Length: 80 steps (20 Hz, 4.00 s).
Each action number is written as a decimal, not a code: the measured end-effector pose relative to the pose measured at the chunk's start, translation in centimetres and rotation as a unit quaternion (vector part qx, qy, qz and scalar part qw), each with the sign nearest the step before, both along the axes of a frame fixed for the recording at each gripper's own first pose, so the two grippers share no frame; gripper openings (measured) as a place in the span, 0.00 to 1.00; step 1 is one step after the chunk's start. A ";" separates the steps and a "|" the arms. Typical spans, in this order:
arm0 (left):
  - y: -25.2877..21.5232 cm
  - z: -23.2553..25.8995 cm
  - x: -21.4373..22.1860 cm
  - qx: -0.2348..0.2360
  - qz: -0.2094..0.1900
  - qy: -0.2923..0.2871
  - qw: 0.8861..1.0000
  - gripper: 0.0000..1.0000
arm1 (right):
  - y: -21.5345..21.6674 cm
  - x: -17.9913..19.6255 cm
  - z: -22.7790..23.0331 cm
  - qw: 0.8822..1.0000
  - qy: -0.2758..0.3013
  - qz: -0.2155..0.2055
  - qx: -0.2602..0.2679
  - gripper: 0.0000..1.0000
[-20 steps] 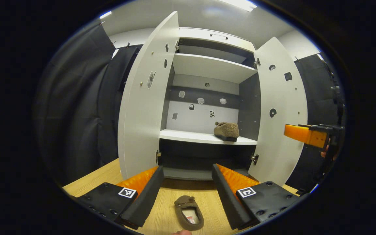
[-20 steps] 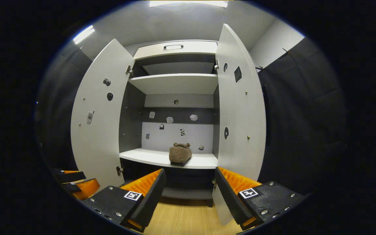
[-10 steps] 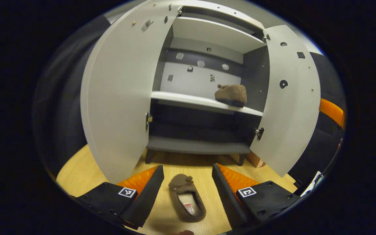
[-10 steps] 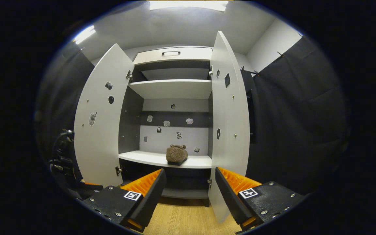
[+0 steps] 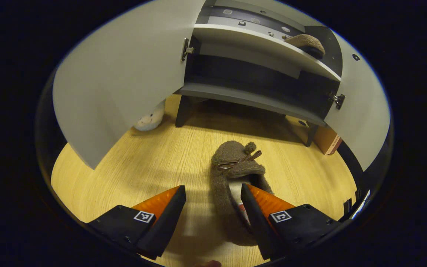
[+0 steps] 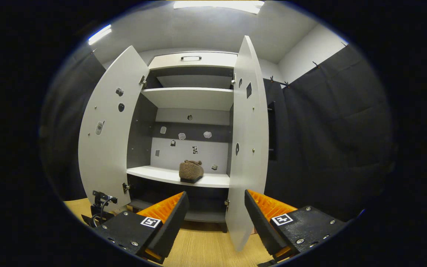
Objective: Grab one shoe with the right hand and put it into the shoe cabinet, grab the other shoe with the left hand and put it into the shoe cabinet; then close the right door with the right hand and the left door with the left hand.
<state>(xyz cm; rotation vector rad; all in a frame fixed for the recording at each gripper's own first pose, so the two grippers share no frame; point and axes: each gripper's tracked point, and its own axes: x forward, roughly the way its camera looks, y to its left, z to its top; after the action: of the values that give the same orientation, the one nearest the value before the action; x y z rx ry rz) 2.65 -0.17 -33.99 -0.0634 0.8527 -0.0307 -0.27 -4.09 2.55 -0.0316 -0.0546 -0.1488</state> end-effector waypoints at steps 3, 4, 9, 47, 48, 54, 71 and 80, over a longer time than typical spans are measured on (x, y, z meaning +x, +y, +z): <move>0.4 -1.6 1.4 0.006 0.005 0.007 1.000 0.98 | -0.6 0.0 -0.6 1.000 0.010 -0.013 0.003 0.93; 0.3 -2.2 1.9 0.005 0.004 0.006 1.000 0.98 | -0.7 0.0 -0.9 1.000 0.015 -0.016 0.004 0.93; 0.2 -3.3 3.8 0.012 -0.005 -0.004 1.000 0.98 | -1.0 0.2 -1.0 0.999 0.024 -0.023 -0.001 0.93; -10.2 37.9 40.6 0.019 -0.024 -0.204 0.979 0.10 | -0.3 -1.1 -0.3 1.000 0.015 -0.012 -0.003 0.93; -10.5 36.3 41.4 0.019 -0.022 -0.179 0.983 0.10 | -0.6 -1.2 -0.5 1.000 0.017 -0.016 -0.004 0.93; -9.5 31.5 44.7 0.049 0.000 -0.107 0.993 0.10 | -1.3 -1.7 -0.6 0.999 0.020 -0.029 0.006 0.93; -8.4 29.9 46.1 0.054 0.016 -0.074 0.996 0.55 | -2.5 -2.2 -2.3 0.998 0.036 -0.035 0.030 0.93; -8.2 33.7 43.3 0.039 0.008 -0.120 0.992 0.99 | -1.1 -1.7 -2.3 0.999 0.037 -0.012 0.035 0.93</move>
<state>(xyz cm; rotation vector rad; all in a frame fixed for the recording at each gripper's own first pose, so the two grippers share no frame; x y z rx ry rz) 45.94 -8.42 -0.33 0.0074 0.6111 0.0099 -1.98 -5.24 0.29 0.0320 0.0252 -0.1735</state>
